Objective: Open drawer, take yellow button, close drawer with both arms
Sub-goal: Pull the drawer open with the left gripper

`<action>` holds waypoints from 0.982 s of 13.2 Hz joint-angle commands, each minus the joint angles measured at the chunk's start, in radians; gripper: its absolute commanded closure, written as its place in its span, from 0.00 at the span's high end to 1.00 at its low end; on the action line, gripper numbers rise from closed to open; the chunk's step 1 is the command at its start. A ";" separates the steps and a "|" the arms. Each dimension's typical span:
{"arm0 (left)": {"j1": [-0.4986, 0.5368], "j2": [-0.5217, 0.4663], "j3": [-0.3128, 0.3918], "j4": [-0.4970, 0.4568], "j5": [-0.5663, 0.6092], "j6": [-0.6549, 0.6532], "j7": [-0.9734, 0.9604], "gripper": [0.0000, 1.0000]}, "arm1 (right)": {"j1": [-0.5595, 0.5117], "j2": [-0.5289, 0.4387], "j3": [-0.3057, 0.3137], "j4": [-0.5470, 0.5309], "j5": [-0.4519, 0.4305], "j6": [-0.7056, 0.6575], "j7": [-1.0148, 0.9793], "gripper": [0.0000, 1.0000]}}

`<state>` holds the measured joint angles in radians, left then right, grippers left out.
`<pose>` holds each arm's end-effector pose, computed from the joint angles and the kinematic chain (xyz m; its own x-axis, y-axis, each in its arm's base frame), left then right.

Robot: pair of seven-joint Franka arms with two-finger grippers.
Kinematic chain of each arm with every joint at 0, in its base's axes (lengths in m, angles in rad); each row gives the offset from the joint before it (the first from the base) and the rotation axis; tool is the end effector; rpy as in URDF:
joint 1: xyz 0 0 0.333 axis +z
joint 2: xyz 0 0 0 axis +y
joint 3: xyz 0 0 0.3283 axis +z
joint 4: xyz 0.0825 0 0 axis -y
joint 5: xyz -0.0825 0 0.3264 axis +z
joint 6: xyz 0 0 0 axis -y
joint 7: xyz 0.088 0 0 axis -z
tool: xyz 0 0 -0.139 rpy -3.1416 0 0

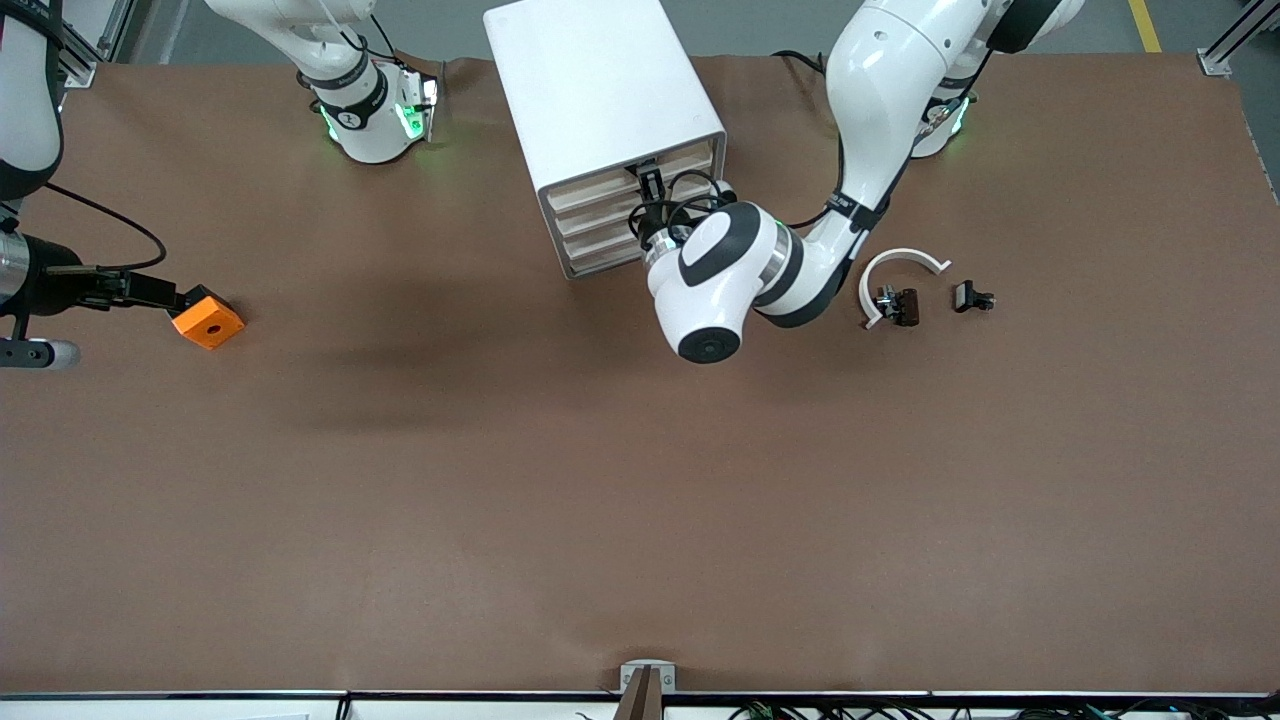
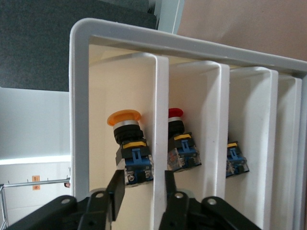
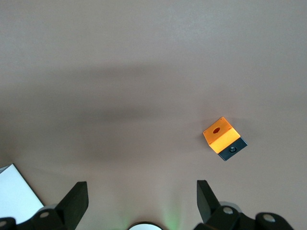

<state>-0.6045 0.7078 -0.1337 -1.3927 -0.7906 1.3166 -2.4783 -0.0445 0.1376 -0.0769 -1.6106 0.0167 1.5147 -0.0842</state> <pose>0.3738 -0.4666 0.3269 -0.2376 0.9685 0.0742 0.3749 0.1619 -0.9128 0.5127 -0.0578 0.5151 0.9726 -0.0347 -0.2297 -0.0416 -0.9988 -0.0253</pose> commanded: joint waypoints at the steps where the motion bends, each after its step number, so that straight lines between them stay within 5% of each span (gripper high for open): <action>1: 0.006 0.006 0.000 0.017 0.022 -0.020 0.036 0.35 | -0.015 0.008 0.009 0.018 0.012 -0.013 0.009 1.00; 13: -0.024 0.032 0.000 0.015 0.060 -0.013 0.042 0.36 | -0.017 0.008 0.009 0.017 0.012 -0.014 0.007 1.00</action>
<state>-0.6238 0.7185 -0.1335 -1.3941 -0.7517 1.3122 -2.4524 -0.0445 0.1377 -0.0774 -1.6106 0.0167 1.5132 -0.0838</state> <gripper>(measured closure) 0.634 0.000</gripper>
